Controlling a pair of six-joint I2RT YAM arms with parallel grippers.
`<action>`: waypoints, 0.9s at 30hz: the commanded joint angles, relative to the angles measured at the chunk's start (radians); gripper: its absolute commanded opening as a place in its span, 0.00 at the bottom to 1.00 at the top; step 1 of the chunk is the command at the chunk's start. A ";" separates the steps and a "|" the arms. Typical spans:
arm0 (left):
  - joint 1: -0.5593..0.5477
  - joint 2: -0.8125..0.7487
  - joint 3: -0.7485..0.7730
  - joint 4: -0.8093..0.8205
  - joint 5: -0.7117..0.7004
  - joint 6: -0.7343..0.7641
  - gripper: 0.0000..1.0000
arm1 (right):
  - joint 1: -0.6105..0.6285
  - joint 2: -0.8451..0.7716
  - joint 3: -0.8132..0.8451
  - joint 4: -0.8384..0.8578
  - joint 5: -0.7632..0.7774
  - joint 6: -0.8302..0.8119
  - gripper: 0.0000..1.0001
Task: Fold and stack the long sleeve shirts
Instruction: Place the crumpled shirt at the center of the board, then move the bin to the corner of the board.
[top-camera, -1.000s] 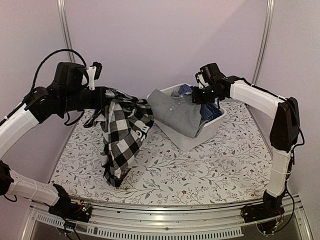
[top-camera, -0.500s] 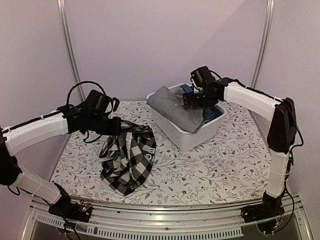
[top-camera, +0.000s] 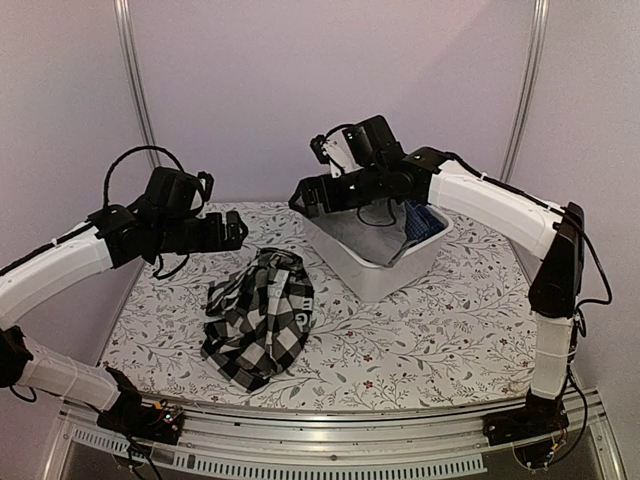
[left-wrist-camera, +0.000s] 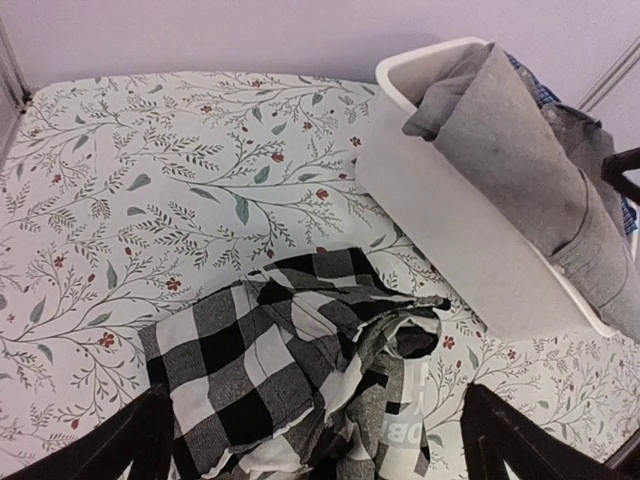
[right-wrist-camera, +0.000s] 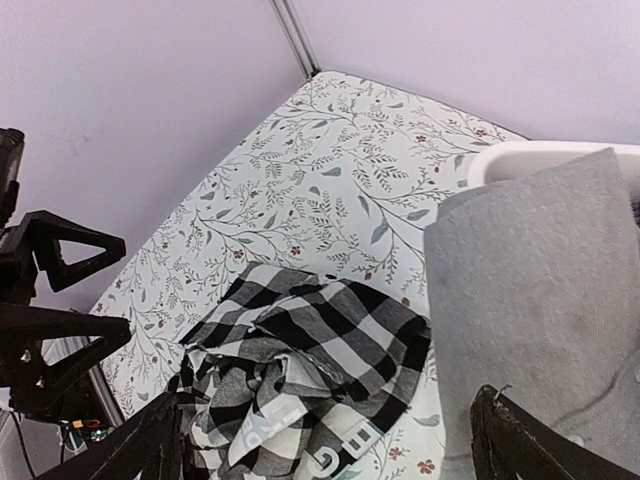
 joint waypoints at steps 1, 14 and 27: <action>0.011 -0.062 0.026 -0.038 -0.090 -0.043 1.00 | 0.017 0.162 0.124 0.030 -0.188 0.006 0.99; 0.011 -0.088 -0.011 -0.038 -0.054 -0.073 1.00 | -0.040 0.438 0.244 0.007 0.078 0.087 0.99; 0.010 -0.048 -0.043 -0.009 -0.015 -0.069 1.00 | -0.251 0.357 0.046 0.030 0.254 0.081 0.99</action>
